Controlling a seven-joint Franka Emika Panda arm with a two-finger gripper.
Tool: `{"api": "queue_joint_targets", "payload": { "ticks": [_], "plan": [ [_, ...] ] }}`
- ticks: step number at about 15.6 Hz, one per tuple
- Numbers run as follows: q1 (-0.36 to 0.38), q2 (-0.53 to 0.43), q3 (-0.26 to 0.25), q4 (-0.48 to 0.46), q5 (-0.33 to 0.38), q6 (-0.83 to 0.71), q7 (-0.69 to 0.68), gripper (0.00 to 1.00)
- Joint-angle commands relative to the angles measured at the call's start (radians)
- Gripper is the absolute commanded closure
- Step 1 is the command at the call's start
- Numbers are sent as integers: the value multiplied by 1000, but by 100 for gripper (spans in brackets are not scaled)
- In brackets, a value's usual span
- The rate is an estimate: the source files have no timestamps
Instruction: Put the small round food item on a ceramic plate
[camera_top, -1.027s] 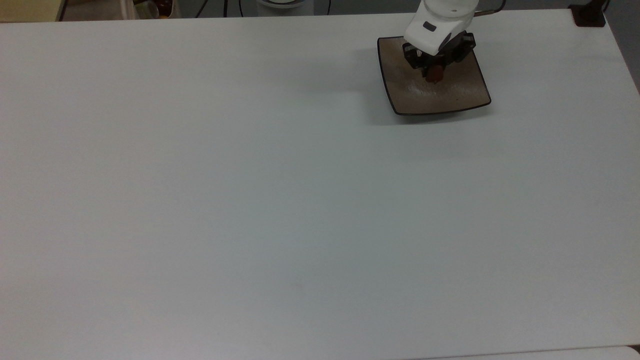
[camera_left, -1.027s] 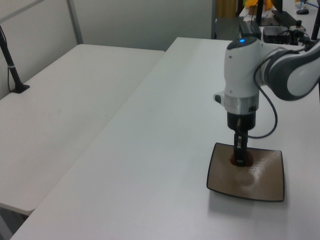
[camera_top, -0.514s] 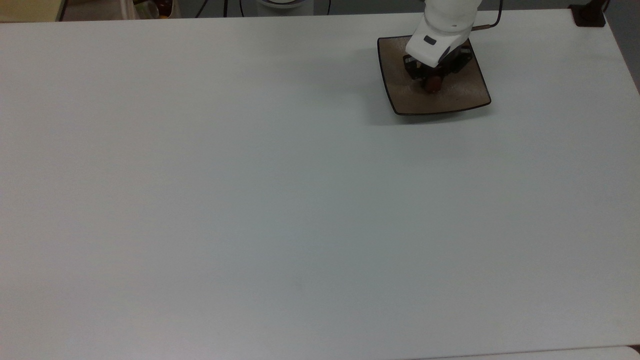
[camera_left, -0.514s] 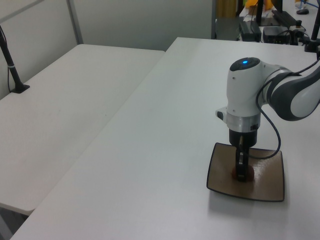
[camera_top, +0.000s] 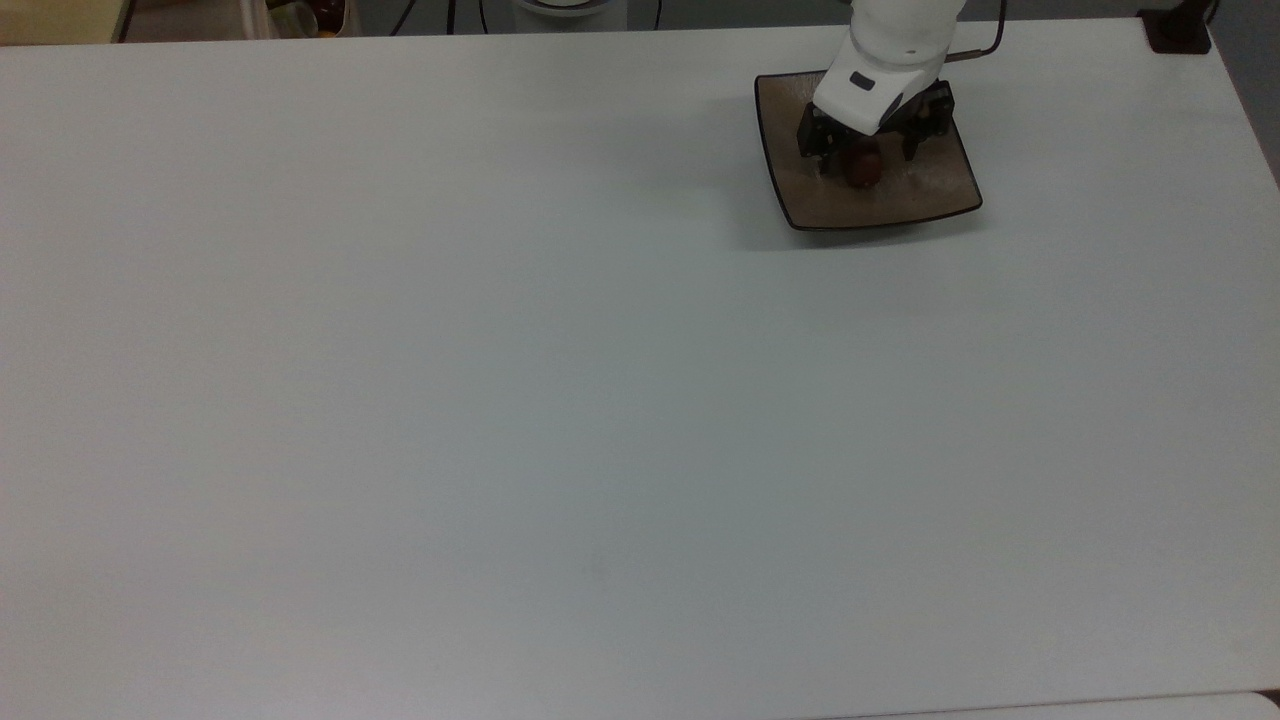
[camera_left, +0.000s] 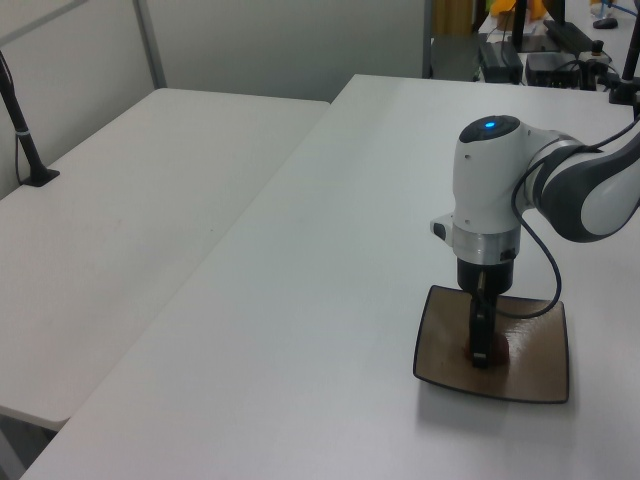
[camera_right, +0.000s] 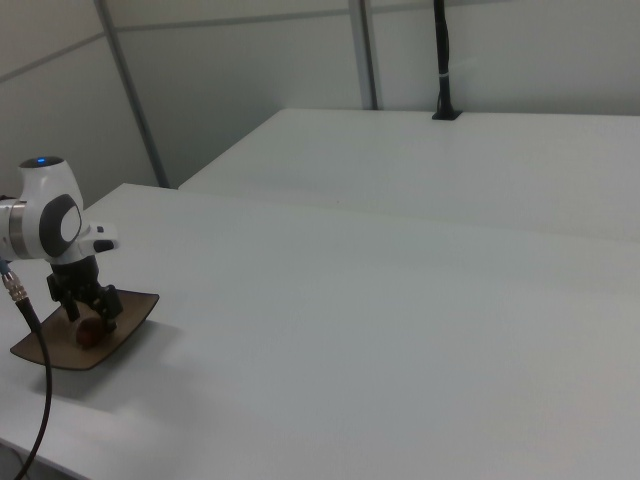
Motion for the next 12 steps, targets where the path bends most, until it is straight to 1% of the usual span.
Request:
{"api": "queue_joint_targets", "payload": {
  "ticks": [1, 3, 6, 7, 12],
  "plan": [
    [-9, -66, 0, 18, -24, 3, 24, 0],
    [-42, -106, 0, 46, -45, -39, 24, 0],
    [-96, -150, -11, 133, -57, -180, 20, 0],
    [-107, -170, -29, 155, -60, -214, 20, 0],
    [-101, -221, -192, 268, -59, -382, 12, 0]
  ]
}}
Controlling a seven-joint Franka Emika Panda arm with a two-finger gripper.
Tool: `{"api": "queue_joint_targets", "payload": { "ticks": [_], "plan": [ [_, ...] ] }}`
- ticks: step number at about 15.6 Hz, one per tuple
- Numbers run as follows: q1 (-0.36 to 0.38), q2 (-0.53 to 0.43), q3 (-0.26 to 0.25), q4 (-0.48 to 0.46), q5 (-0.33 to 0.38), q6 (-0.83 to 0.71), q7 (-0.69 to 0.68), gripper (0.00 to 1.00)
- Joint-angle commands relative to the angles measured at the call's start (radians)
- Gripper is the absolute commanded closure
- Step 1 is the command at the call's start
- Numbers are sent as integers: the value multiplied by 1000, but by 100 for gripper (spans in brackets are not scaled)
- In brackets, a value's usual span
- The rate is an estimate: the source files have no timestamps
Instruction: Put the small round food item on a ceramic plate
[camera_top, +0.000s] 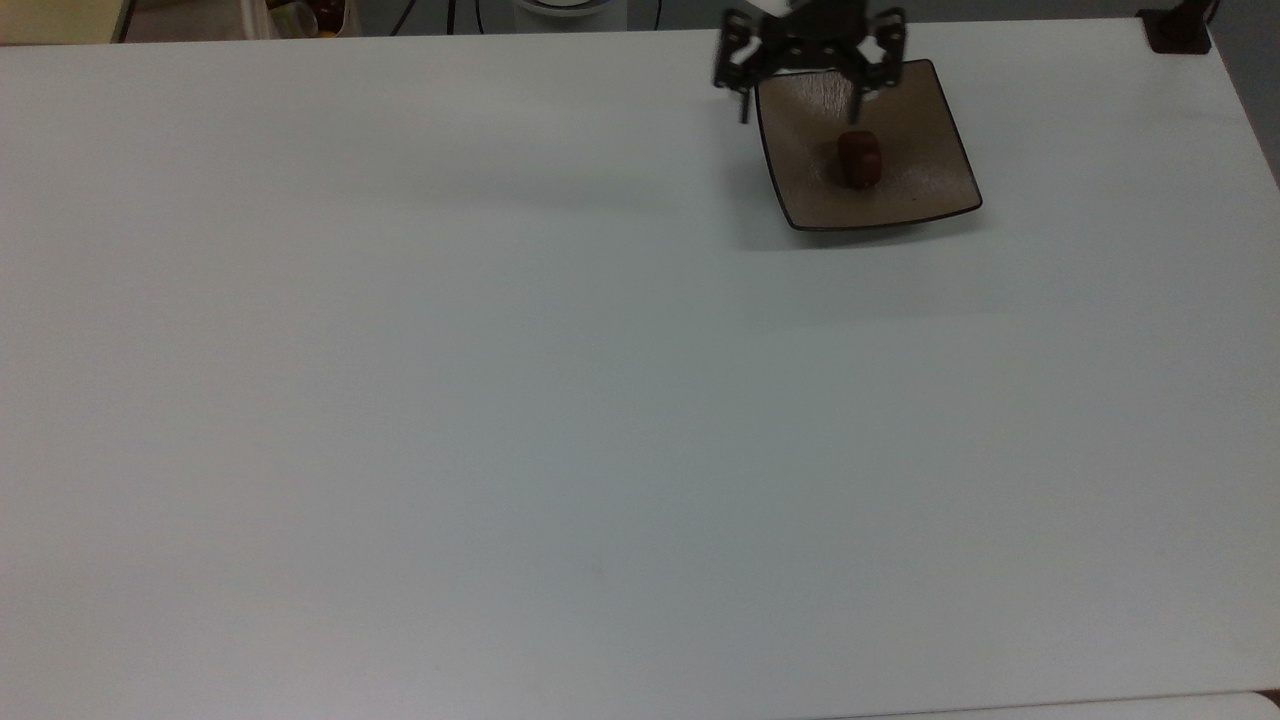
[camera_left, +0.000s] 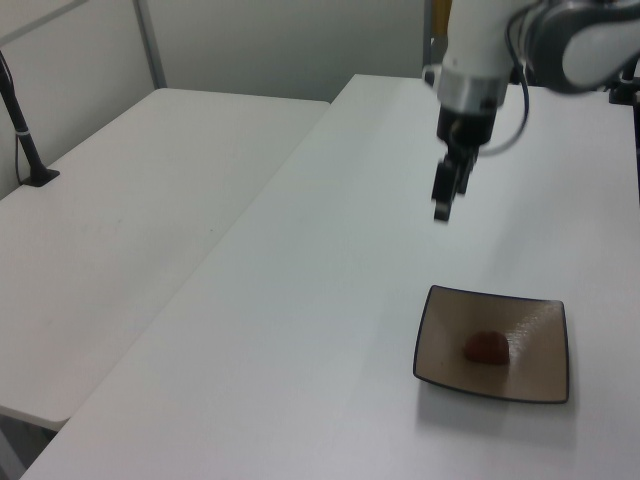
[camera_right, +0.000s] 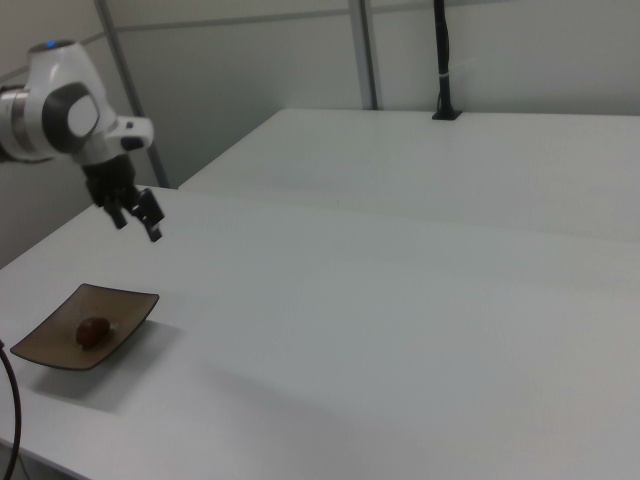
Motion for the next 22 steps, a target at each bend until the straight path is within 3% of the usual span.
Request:
{"api": "queue_joint_targets", "payload": {
  "ticks": [1, 5, 9, 14, 22],
  "plan": [
    [19, -35, -110, 67, -9, -107, -3, 0],
    [18, -79, -222, 86, 4, -155, -172, 0],
    [17, -78, -277, 87, 4, -156, -308, 0],
    [16, -76, -285, 89, 7, -173, -459, 0],
    [17, -78, -285, 90, 16, -168, -467, 0]
  ]
}}
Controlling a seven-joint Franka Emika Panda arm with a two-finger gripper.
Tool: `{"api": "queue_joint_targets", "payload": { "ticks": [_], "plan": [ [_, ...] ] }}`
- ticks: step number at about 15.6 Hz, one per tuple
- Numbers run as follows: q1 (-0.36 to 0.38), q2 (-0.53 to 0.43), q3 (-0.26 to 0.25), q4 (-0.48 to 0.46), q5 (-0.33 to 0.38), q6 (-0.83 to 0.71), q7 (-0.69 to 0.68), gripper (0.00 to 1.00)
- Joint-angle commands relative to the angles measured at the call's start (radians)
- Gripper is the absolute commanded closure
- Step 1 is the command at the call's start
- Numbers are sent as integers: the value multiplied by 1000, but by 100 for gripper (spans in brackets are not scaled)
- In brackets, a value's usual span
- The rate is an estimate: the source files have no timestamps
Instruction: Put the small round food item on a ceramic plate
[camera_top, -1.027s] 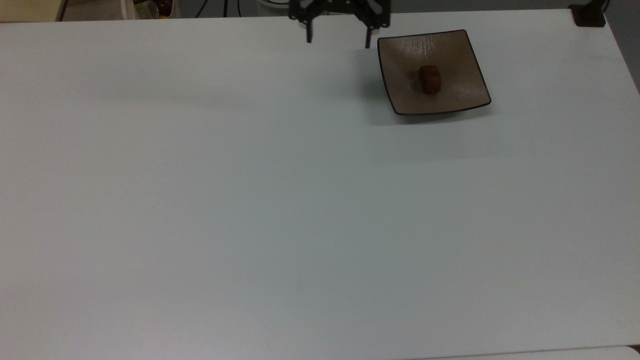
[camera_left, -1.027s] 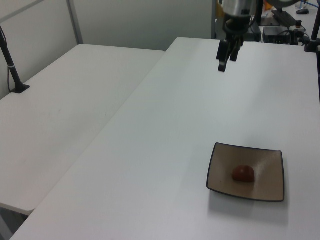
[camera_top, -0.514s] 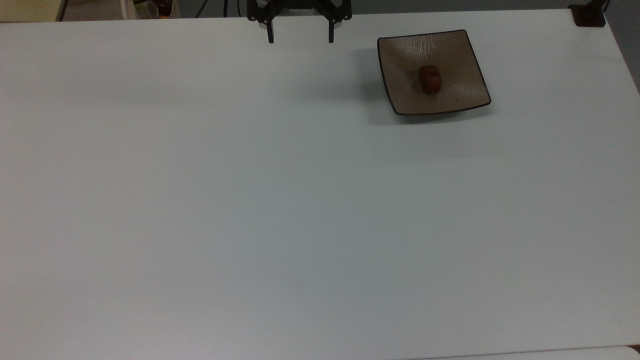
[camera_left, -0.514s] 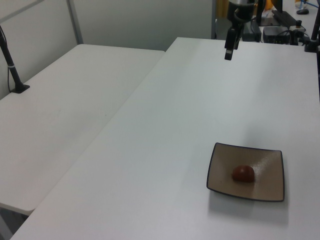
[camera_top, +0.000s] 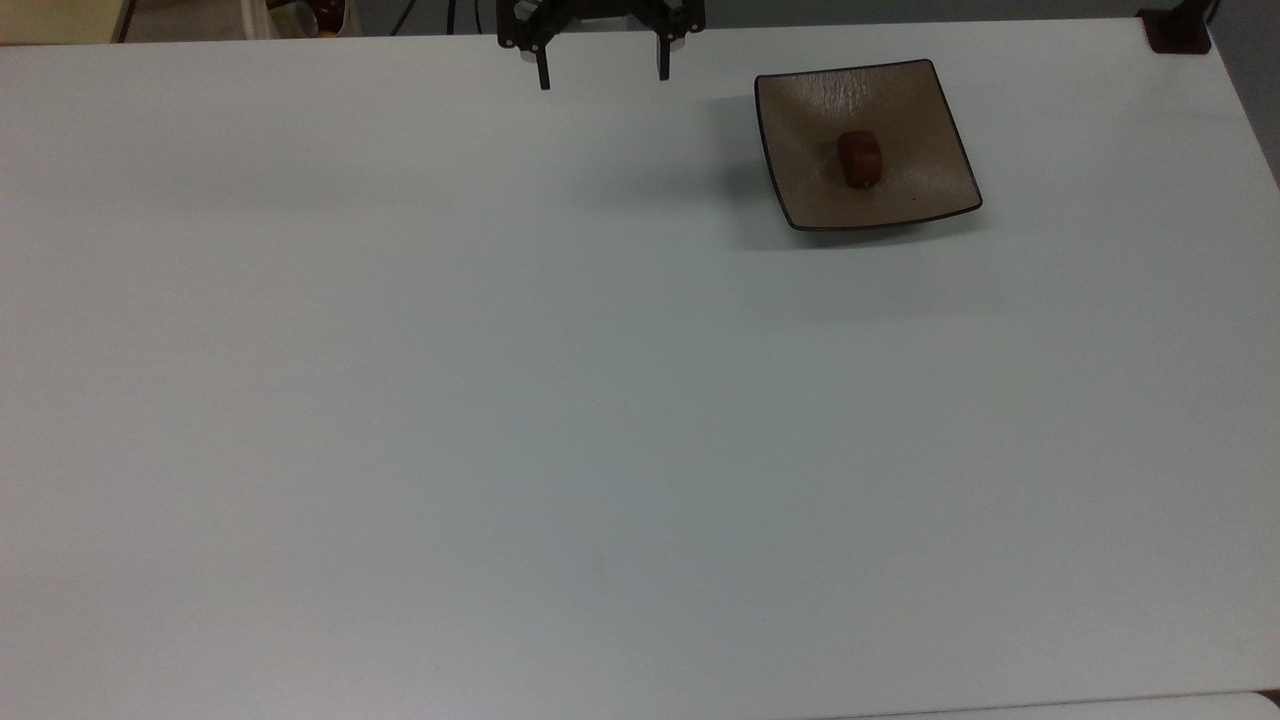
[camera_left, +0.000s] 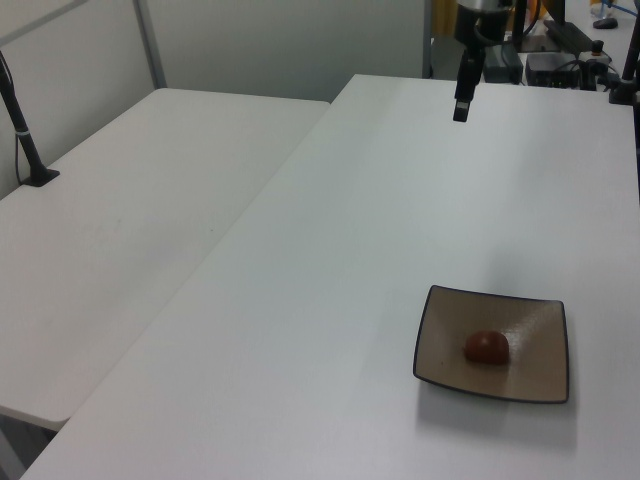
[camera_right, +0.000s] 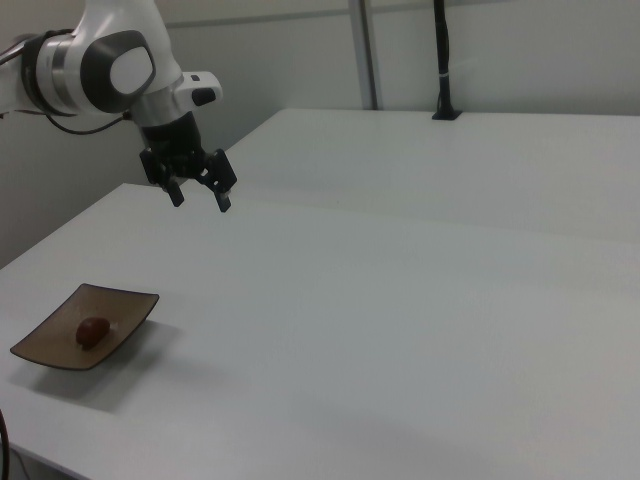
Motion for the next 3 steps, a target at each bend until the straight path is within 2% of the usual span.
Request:
{"api": "queue_joint_targets", "payload": {
  "ticks": [1, 3],
  "plan": [
    [14, -5, -13, 9, 15, -26, -23, 0],
    [14, -5, -13, 9, 15, -26, -23, 0]
  ]
}}
